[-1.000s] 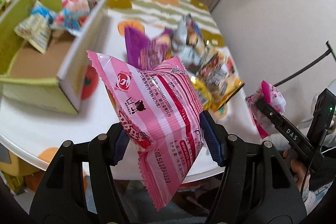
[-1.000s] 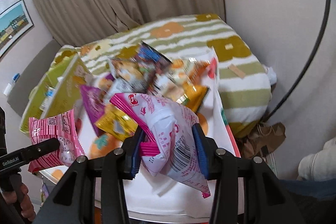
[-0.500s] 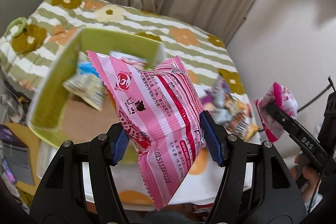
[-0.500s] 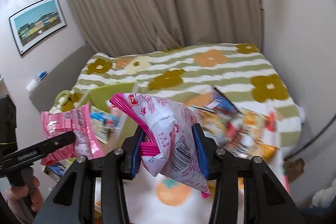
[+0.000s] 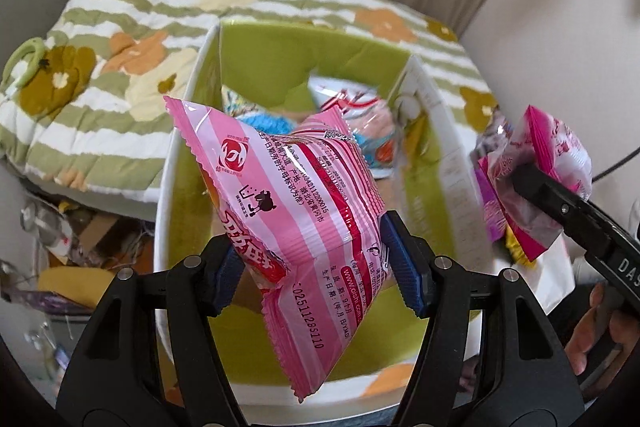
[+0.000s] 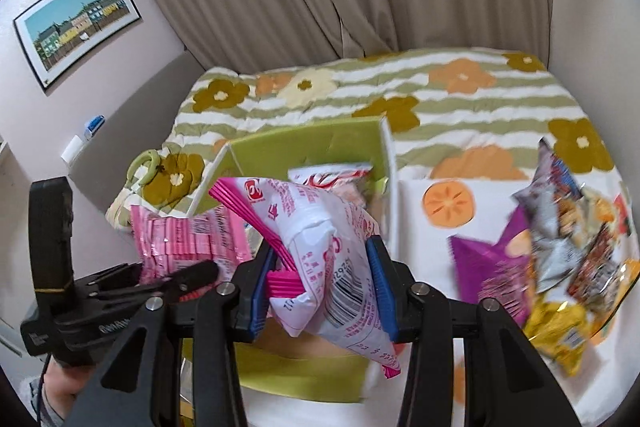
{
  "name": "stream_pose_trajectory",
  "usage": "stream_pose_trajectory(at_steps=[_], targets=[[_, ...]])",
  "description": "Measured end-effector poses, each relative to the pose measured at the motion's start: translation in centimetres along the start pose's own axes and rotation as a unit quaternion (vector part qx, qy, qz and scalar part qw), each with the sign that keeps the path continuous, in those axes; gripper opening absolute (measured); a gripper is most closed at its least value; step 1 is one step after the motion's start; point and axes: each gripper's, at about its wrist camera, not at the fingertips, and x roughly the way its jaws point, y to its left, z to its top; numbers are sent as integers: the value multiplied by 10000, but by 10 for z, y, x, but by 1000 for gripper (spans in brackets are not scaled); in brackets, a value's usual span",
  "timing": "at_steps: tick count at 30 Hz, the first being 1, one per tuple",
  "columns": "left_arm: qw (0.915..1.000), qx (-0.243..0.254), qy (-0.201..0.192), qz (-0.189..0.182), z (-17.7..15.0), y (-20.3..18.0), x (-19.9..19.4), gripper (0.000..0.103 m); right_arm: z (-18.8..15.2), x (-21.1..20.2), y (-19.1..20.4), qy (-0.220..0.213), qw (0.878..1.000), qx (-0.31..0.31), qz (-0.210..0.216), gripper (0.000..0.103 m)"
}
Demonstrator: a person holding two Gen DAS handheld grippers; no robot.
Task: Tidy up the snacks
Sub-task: 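Carry both pink bags into the green box and release them from both tools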
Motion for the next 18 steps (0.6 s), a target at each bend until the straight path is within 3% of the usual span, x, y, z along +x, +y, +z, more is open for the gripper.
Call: stream_pose_trajectory(at_steps=[2,4,11,18], targets=[[9999,35,122,-31,-1,6,9,72,-4,9,8,105,9999,17,-61,41],[9998,-4,175,-7,-2,12,13,95,-7,17,12,228,9997,39,-110,41],[9999,-73,84,132,-9,25,7,98,-9,34,15,516,9985,-45,-190,41],[9992,-239,-26,314,-15,27,-7,98,-8,61,25,801,9963,-283,112,41]])
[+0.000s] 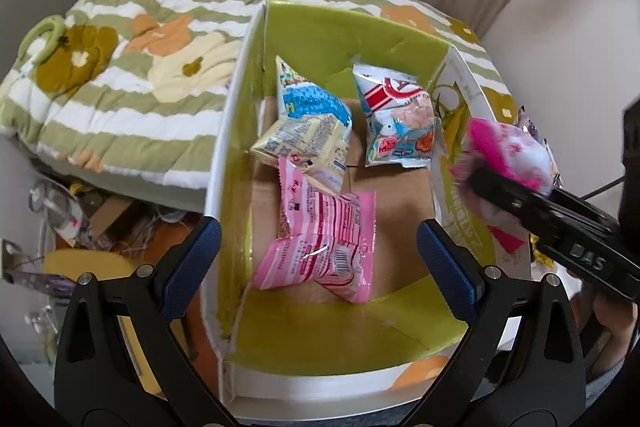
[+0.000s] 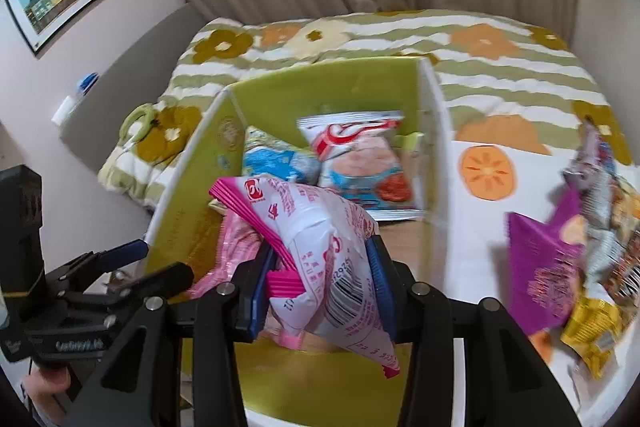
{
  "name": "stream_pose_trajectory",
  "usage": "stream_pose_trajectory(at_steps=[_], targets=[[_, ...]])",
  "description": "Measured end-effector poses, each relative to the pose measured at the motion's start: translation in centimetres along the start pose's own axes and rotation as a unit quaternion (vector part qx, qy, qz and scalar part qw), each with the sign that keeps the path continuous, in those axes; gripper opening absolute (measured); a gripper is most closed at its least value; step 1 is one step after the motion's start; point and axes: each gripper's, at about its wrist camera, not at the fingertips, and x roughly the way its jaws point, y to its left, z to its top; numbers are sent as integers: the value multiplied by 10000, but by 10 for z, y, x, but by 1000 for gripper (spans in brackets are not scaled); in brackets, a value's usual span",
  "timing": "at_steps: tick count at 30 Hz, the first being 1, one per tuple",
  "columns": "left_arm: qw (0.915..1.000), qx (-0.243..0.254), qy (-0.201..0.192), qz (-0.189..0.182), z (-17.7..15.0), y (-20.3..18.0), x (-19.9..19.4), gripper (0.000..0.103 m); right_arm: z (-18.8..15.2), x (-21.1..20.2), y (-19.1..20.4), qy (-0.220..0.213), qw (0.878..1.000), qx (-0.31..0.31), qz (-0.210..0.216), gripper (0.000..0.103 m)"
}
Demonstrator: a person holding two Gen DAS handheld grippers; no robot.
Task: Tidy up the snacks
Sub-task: 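Carry both pink bags into the green box and release them from both tools, then move both tools back over the remaining snack pile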
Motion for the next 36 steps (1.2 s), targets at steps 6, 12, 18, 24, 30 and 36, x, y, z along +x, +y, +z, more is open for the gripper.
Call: stream_pose_trajectory(at_steps=[6,12,18,24,30,36], targets=[[9993,95,-264,254,4,-3,-16,98,5,25,6,293,9994,-150,123,43],[9992,91,-233,297,1,-3,-14,98,3,14,0,44,9996,-222,148,103],[9996,13,-137,248,-10,-7,-13,98,-8,8,-9,81,9998,-88,149,103],[9989,109,-319,323,-17,-14,-34,98,-12,-13,-6,-80,9998,-154,113,103],[9981,157,-503,332,-24,-19,-58,98,-17,-40,2,-308,9993,-201,33,103],[9972,308,-651,179,-27,-29,-84,98,-24,-75,8,-584,9982,-152,-38,103]])
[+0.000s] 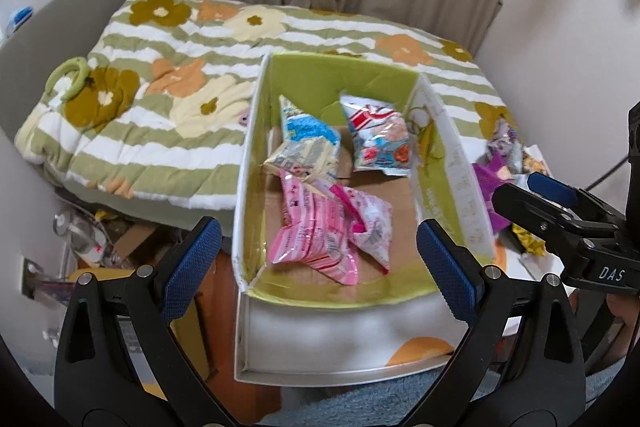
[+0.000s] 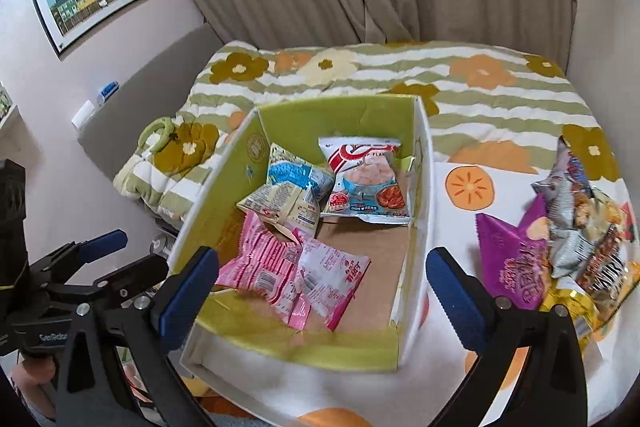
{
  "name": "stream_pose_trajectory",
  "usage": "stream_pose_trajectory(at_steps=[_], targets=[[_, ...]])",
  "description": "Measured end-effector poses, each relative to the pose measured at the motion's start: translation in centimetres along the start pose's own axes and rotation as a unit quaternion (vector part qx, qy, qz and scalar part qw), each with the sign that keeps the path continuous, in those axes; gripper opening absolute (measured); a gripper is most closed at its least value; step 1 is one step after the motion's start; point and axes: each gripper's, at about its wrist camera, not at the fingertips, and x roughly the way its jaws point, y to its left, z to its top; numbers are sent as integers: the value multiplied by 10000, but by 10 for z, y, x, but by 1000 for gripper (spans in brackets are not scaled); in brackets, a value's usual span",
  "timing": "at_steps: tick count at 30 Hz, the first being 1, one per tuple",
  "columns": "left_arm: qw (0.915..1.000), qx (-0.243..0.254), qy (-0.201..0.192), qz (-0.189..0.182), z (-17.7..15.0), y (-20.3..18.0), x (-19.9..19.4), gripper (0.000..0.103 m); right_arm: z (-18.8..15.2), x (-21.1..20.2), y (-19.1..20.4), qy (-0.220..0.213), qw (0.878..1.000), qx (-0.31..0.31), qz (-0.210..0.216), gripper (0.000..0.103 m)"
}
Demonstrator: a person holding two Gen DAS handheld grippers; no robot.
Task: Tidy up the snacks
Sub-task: 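Move both tools back over the remaining snack pile, then grasp the gold bag with the left tool while the right tool grasps the white packet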
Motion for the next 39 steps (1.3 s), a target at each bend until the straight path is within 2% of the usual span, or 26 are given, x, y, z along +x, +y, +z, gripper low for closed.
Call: stream_pose_trajectory(at_steps=[8,14,19,23,29,34,39], targets=[[9970,483,-237,-564,-3,-45,-19,98,-23,-61,-14,-565,9956,79,-744,103],[9936,740,-237,-814,-15,-99,-24,98,-47,-100,-65,-757,9901,559,-1041,103],[9933,653,-138,-940,-25,-149,-16,98,-64,-131,-110,-846,9875,693,-1137,103],[9932,465,98,-1066,-32,-192,-3,98,-74,-149,-144,-727,9891,662,-1094,103],[9930,503,263,-1039,-44,-262,26,98,-92,-159,-198,-393,9929,394,-1047,103],[9901,803,393,-1080,-51,-313,51,98,-110,-150,-238,-69,9951,231,-958,103],[9813,1516,677,-977,-53,-360,86,98,-125,-130,-270,280,9958,178,-858,103]])
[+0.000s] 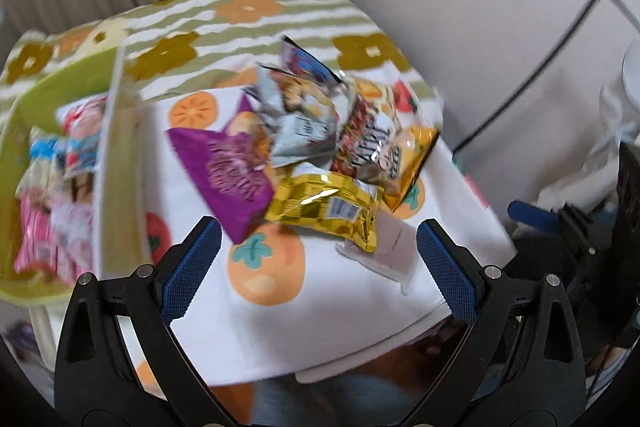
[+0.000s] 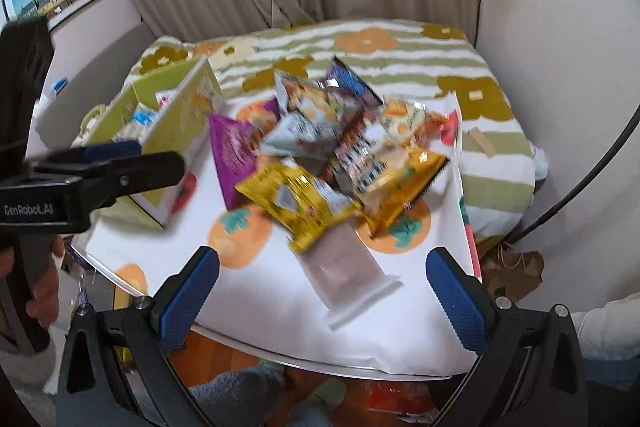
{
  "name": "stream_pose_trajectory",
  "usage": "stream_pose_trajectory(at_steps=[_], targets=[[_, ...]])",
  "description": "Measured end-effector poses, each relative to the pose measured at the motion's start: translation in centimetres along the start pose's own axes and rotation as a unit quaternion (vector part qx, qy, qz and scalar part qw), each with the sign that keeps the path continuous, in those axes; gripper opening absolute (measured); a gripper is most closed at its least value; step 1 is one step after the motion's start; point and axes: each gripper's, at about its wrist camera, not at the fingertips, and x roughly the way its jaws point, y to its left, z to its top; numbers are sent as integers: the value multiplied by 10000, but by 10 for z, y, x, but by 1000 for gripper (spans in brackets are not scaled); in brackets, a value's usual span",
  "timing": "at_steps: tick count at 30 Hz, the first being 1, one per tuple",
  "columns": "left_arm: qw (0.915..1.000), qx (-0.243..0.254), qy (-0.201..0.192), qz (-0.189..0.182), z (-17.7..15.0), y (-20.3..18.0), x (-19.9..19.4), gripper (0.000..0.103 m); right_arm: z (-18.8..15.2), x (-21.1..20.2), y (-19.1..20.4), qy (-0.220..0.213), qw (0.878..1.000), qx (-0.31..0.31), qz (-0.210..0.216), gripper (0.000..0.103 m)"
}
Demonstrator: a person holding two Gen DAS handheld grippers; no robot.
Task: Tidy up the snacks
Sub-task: 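Grasp the gold bag with the left tool while the right tool grasps the white packet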
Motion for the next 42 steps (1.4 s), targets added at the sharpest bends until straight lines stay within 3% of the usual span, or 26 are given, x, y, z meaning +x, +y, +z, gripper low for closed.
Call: stream_pose_trajectory(at_steps=[13,19,24,32,38,42], targets=[[9905,913,1017,-128,10,-30,115,98,-26,78,-21,612,9975,-334,72,103],[9793,1525,1286,333,1,-41,155,98,-31,102,-17,738,9957,-557,88,103],[9833,1216,1357,18,4,-25,166,99,-32,116,-20,783,9949,-630,115,103],[9843,1091,1362,-276,4,-12,165,90,-32,124,-22,772,9942,-715,221,102],[9851,908,1391,-455,1,11,162,72,-35,127,-17,835,9925,-863,227,86],[9856,834,1385,-504,-1,19,158,71,-34,129,-19,856,9918,-901,281,74]])
